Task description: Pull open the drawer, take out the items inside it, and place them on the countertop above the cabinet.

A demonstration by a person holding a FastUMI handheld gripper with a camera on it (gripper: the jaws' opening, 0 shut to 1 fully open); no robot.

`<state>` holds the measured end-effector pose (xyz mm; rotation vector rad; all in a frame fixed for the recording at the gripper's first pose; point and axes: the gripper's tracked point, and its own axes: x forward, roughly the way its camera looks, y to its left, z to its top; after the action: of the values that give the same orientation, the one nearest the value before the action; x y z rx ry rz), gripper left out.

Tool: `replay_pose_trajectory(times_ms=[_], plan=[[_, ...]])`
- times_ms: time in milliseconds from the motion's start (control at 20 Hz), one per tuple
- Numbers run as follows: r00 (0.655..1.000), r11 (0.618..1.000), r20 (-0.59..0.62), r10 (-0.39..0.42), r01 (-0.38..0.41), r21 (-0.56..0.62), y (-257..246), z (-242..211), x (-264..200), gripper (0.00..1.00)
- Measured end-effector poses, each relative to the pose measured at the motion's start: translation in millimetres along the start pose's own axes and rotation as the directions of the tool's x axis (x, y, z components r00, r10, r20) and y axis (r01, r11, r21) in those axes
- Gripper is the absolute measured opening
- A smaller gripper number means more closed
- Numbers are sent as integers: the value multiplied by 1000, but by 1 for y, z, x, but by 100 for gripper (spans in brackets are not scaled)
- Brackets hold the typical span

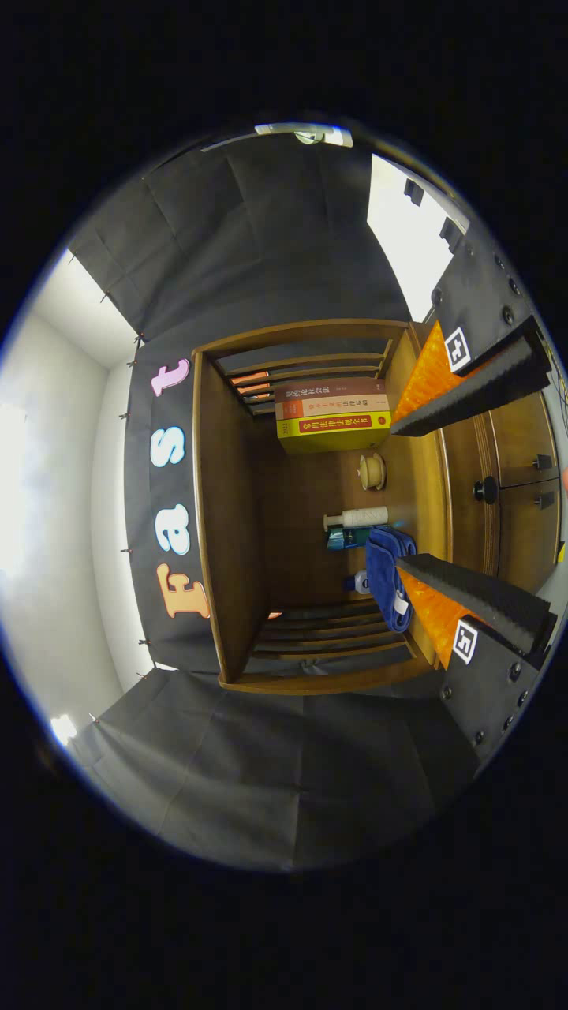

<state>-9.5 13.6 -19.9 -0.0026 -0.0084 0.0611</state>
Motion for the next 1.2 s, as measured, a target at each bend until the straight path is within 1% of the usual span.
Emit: replay_pose_trajectory(times_ms=[150,300,450,550,700,900,1050,1200], plan=[[1000,1000,-4,13,-13,1,5,-5,0,98],[999,999,24,30,-29,-17,7,-14,9,98],[999,999,45,11,-9,-37,-2,-34,29,98],[999,999,28,20,-19,-31,-2,-61,42,98],[998,998,-23,58,-58,-16,4,-106,55,98],[997,998,-50,56,-58,-30,0,-157,73,98],[994,998,-104,41,-46,-44,-8,-190,88,98],[990,999,-136,44,-46,-11,-12,-211,100,98]])
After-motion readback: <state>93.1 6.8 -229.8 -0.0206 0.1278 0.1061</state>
